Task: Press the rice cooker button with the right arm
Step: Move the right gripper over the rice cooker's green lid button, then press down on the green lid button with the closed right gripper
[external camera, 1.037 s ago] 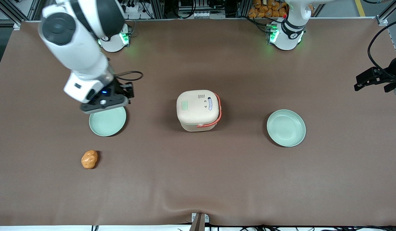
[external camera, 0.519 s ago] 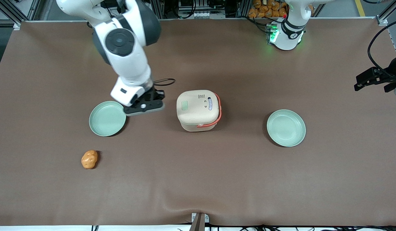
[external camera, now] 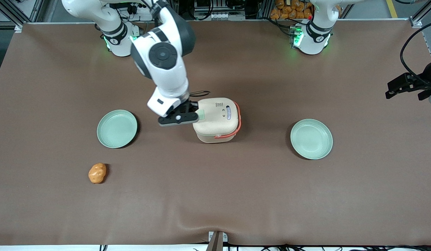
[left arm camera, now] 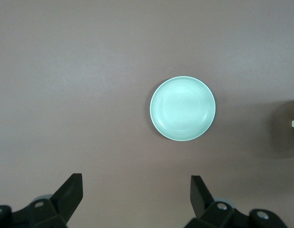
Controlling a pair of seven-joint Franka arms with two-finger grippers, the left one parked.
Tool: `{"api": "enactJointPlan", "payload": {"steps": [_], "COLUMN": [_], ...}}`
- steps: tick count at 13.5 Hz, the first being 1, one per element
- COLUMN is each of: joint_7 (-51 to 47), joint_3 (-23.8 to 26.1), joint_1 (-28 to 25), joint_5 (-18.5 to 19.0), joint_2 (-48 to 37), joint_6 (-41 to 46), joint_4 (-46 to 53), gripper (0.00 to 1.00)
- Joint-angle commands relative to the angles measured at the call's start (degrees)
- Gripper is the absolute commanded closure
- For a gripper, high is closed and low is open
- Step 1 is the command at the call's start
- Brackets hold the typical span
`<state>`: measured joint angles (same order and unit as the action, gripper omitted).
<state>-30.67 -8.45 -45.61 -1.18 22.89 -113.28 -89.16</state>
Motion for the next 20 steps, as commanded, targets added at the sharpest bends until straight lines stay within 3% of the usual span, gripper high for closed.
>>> {"api": "enactJointPlan", "payload": {"steps": [1,6,16,20], "joint_7": [-4.7,-10.0,-11.3,-13.1], "joint_3": [-0.5,-0.5,-0.5,-0.6], "joint_1": [-2.5,-5.5,-4.4,-3.1], "joint_5": [-0.8,-0.8,-0.8,-4.6], "joint_2": [2.3,5.1,6.4,7.3], "joint_6": [-1.3,-4.0,-4.1,-4.1], "joint_4": [1.0,0.9,0.4,0.4], "gripper": [1.00,1.00,1.00,1.00]}}
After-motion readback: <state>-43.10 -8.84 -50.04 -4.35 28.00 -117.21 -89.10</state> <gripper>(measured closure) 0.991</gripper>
